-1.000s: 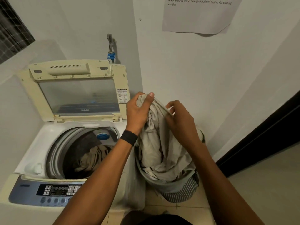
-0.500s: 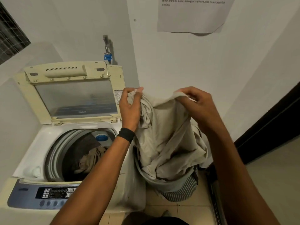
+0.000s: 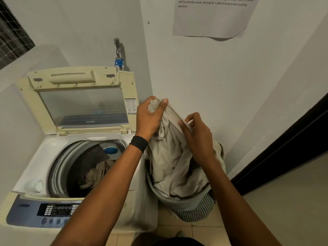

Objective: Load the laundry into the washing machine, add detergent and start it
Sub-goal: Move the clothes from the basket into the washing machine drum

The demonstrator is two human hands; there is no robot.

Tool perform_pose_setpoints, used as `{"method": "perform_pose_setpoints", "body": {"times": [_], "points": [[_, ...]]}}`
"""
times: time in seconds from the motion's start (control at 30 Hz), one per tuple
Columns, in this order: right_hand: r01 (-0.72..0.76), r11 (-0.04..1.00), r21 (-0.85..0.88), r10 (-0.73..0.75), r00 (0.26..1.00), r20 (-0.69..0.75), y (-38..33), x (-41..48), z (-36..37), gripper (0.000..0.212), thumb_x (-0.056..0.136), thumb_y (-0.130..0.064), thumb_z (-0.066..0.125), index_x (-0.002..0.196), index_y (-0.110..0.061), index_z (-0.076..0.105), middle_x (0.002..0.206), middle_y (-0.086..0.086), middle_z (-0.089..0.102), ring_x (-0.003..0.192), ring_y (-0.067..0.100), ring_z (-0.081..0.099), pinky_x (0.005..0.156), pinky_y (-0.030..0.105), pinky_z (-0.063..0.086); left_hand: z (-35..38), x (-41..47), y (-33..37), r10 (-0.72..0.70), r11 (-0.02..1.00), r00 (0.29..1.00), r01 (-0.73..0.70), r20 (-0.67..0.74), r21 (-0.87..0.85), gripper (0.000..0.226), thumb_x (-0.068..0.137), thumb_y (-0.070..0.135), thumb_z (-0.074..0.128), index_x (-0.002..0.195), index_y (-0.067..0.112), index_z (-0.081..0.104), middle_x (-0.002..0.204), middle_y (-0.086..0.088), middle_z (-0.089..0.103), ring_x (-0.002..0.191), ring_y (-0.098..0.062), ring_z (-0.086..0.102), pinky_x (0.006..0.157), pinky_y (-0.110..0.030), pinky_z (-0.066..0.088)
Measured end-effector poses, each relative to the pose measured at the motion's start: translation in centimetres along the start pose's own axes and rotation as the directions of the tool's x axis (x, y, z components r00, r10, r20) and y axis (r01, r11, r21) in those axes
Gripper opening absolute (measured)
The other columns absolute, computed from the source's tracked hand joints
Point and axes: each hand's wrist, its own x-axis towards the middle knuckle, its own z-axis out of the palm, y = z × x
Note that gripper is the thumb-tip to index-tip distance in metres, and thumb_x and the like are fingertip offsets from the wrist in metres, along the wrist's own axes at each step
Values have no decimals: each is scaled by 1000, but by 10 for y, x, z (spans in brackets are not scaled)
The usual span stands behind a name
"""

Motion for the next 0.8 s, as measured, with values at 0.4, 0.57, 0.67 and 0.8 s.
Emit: {"method": "perform_pose_setpoints", "body": {"times": [0.4,0.57,0.67,0.8], "points": [[-95,951,295,129,987,-96,11,47,-79,11,92,-10,64,99,-16,69,97,-8,70,92,8,65,79,27,51,-23,26,7,-12,995,959,-17,-283,-101,21,97,17,71,80,18,58,72,9,59,66,-2,54,70,-25,50],[-46,929,368,58,998,-20,-48,72,-40,8,87,-12,71,81,-6,73,76,-7,70,72,-2,61,71,17,47,1,1,15,-35,987,999,41,42,-158,25,99,28,67,106,4,63,105,6,72,96,-8,69,87,-28,55],[-97,921,377,45,989,143,-51,65,-15,5,86,-11,72,90,-9,75,82,-5,75,76,2,67,73,20,52,7,-8,14,-60,976,975,102,215,-193,48,89,42,76,109,2,56,100,-2,69,94,-16,66,87,-40,56],[-218,850,479,107,963,249,-33,56,-23,25,86,-19,81,108,-13,69,86,-2,76,81,8,71,76,23,55,-5,-3,6,-59,993,980,77,192,-86,37,87,30,83,96,8,54,83,2,60,78,-12,58,75,-34,51]]}}
